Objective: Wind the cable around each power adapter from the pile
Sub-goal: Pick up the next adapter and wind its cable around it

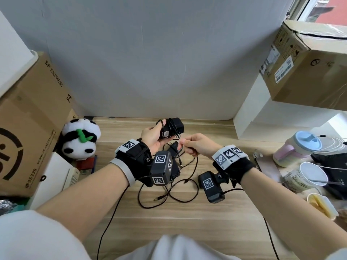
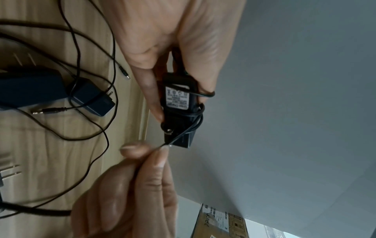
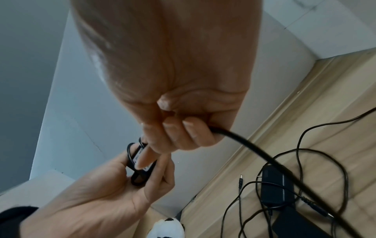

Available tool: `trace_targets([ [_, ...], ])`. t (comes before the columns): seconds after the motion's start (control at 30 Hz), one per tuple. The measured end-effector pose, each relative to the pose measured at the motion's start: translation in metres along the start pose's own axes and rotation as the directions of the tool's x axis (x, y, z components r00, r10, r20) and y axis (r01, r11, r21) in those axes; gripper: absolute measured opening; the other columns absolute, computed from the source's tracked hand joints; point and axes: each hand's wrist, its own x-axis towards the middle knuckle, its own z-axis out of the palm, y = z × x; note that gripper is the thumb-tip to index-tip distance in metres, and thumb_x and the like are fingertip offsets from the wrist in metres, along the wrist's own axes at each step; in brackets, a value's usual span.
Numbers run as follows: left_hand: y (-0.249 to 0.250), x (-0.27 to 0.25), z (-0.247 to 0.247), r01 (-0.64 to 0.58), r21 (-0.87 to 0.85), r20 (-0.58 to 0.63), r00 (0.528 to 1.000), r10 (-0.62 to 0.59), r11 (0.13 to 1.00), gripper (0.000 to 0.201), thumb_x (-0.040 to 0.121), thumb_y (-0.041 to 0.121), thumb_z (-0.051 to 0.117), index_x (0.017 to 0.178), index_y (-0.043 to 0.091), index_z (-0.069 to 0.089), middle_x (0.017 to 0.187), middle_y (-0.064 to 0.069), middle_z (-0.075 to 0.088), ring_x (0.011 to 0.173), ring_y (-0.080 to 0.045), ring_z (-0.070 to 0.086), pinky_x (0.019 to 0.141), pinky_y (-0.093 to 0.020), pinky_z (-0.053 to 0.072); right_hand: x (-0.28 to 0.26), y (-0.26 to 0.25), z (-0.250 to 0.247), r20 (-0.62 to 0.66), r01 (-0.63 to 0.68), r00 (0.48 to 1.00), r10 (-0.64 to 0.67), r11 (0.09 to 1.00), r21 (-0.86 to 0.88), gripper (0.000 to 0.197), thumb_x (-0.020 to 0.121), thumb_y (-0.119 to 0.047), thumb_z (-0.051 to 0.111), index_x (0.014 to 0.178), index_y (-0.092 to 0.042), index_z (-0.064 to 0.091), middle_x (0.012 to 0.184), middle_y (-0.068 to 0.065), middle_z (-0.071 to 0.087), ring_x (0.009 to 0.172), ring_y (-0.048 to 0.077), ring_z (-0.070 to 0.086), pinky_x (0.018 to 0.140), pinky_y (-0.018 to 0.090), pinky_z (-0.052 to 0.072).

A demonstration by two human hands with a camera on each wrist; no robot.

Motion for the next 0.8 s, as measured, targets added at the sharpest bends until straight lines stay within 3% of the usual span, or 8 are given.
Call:
trace_targets([
  [0.13, -0.003, 0.000, -0.001, 0.045, -0.024, 0.026, 0.999, -0.044, 0.999, 0.020, 0.089, 0.015, 0.064, 0.088, -0.004, 0.057, 0.089, -0.020, 0.061, 0.076, -0.029, 0.063, 0.057, -0.034, 0.060, -0.002, 0.005, 0.000, 0.010, -0.018, 1.000, 0.018, 1.000, -0.002, 0.034, 0.100, -0.023, 0.041, 0.078, -0.014, 0.065, 0.049, -0.004, 0.038, 0.045, 0.009, 0.031, 0.046, 0.017, 0.029],
  [0.27, 0.001, -0.005, -0.001, 0.154, 0.008, 0.140, 0.978, -0.154, 0.988, 0.021, 0.087, 0.026, 0.065, 0.090, 0.006, 0.061, 0.082, -0.011, 0.062, 0.055, -0.017, 0.066, 0.049, -0.024, 0.056, 0.000, 0.012, 0.001, 0.011, -0.068, 0.998, 0.068, 0.998, -0.006, 0.039, 0.098, -0.032, 0.044, 0.071, -0.012, 0.063, 0.046, -0.005, 0.036, 0.044, 0.010, 0.029, 0.047, 0.020, 0.029],
  [0.37, 0.008, -0.009, -0.005, 0.214, 0.202, 0.350, 0.896, -0.275, 0.956, 0.026, 0.078, 0.033, 0.070, 0.092, 0.012, 0.064, 0.082, -0.006, 0.061, 0.063, -0.014, 0.061, 0.051, -0.020, 0.054, 0.001, 0.020, -0.002, 0.005, -0.147, 0.989, 0.147, 0.989, 0.017, 0.041, 0.097, -0.031, 0.047, 0.061, -0.013, 0.054, 0.045, -0.006, 0.031, 0.042, 0.009, 0.026, 0.045, 0.019, 0.024],
  [0.43, 0.011, -0.013, -0.008, 0.154, 0.421, 0.422, 0.839, -0.343, 0.894, 0.029, 0.072, 0.035, 0.074, 0.091, 0.015, 0.067, 0.083, -0.004, 0.062, 0.067, -0.014, 0.058, 0.052, -0.020, 0.052, 0.001, 0.022, -0.008, -0.011, -0.192, 0.981, 0.195, 0.972, 0.132, 0.040, 0.098, -0.022, 0.044, 0.060, -0.013, 0.046, 0.046, -0.007, 0.030, 0.043, 0.009, 0.025, 0.049, 0.022, 0.020],
  [0.47, 0.011, -0.016, -0.008, 0.096, 0.527, 0.420, 0.834, -0.357, 0.844, 0.023, 0.075, 0.033, 0.072, 0.089, 0.015, 0.068, 0.080, -0.003, 0.063, 0.066, -0.014, 0.059, 0.051, -0.021, 0.052, 0.001, 0.019, -0.012, -0.035, -0.211, 0.974, 0.222, 0.957, 0.201, 0.038, 0.098, -0.022, 0.043, 0.061, -0.014, 0.044, 0.047, -0.007, 0.031, 0.045, 0.009, 0.025, 0.049, 0.022, 0.019],
  [0.53, 0.009, -0.018, -0.006, 0.008, 0.662, 0.402, 0.840, -0.364, 0.749, 0.013, 0.085, 0.026, 0.064, 0.090, 0.015, 0.068, 0.079, -0.003, 0.065, 0.066, -0.014, 0.062, 0.052, -0.022, 0.053, 0.002, 0.010, -0.020, -0.080, -0.218, 0.963, 0.257, 0.918, 0.331, 0.036, 0.098, -0.030, 0.045, 0.065, -0.016, 0.044, 0.048, -0.008, 0.030, 0.043, 0.007, 0.025, 0.043, 0.018, 0.021],
  [0.6, 0.005, -0.016, -0.005, -0.035, 0.704, 0.379, 0.863, -0.334, 0.709, 0.013, 0.087, 0.024, 0.064, 0.094, 0.014, 0.067, 0.085, -0.004, 0.067, 0.075, -0.016, 0.065, 0.060, -0.026, 0.057, 0.005, -0.002, -0.025, -0.099, -0.195, 0.962, 0.255, 0.892, 0.408, 0.035, 0.100, -0.032, 0.039, 0.069, -0.017, 0.042, 0.045, -0.011, 0.029, 0.037, 0.004, 0.024, 0.037, 0.015, 0.019],
  [0.8, -0.007, -0.006, -0.005, -0.060, 0.572, 0.218, 0.973, -0.082, 0.818, 0.014, 0.092, 0.020, 0.058, 0.091, 0.006, 0.058, 0.083, -0.009, 0.059, 0.074, -0.016, 0.060, 0.059, -0.025, 0.057, 0.001, -0.021, -0.018, -0.120, -0.049, 0.990, 0.078, 0.972, 0.231, 0.031, 0.102, -0.020, 0.032, 0.079, -0.013, 0.050, 0.048, -0.008, 0.028, 0.036, 0.002, 0.023, 0.034, 0.013, 0.016],
])
